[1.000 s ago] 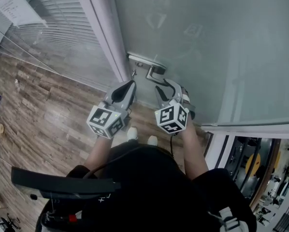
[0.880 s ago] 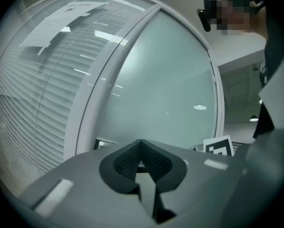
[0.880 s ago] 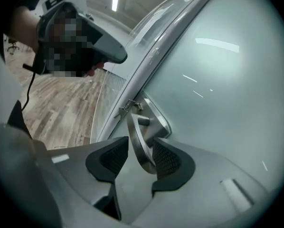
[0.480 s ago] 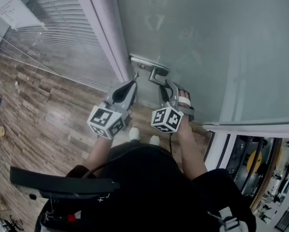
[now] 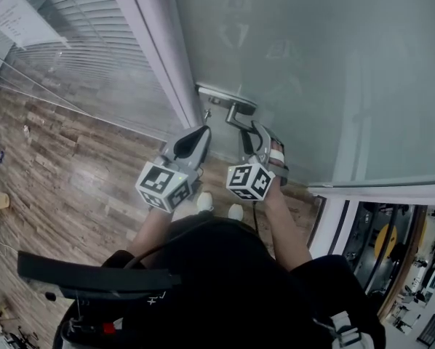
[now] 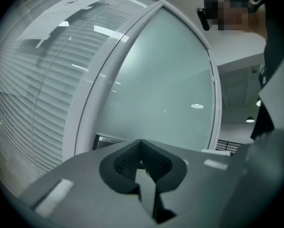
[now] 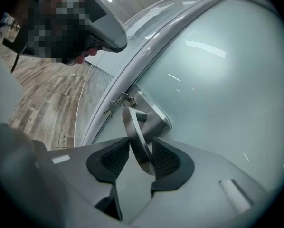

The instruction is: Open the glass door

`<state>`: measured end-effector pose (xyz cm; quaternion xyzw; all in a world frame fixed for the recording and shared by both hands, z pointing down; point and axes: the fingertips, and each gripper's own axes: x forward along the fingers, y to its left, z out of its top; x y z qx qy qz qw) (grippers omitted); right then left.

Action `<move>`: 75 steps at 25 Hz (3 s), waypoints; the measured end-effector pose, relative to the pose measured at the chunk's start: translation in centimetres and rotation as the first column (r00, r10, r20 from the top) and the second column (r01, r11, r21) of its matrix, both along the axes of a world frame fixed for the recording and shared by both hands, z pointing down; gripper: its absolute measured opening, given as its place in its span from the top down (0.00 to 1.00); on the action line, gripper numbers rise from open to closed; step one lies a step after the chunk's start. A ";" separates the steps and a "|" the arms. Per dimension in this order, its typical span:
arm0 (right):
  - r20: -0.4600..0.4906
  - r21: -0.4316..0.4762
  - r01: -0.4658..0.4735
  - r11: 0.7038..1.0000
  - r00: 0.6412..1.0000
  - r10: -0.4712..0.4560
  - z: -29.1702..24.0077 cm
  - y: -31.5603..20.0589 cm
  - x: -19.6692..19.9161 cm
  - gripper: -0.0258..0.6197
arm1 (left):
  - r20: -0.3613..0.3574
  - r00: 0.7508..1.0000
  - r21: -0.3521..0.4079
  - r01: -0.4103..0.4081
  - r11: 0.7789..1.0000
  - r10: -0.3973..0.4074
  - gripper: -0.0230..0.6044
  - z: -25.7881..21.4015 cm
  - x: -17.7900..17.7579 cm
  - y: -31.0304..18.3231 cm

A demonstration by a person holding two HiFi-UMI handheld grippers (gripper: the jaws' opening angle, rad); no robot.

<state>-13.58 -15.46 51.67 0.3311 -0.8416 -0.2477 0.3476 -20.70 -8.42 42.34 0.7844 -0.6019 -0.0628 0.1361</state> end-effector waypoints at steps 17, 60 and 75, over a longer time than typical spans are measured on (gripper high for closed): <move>0.453 -0.223 -0.035 0.974 0.881 0.135 1.7 -0.2 -0.8 0.73 | -0.018 0.998 -0.007 -0.057 0.998 0.057 0.96 0.3 0.4 0.1; 0.307 -0.242 -0.138 0.960 0.928 0.211 1.9 -5.2 -1.4 0.73 | -0.006 0.981 0.060 -0.191 0.980 0.192 0.96 -1.3 -0.5 -2.3; 0.179 -0.145 -0.146 0.979 0.969 0.171 1.0 -6.1 -0.3 0.71 | -0.027 0.975 0.071 -0.218 0.973 0.220 0.96 -0.8 -1.0 -2.5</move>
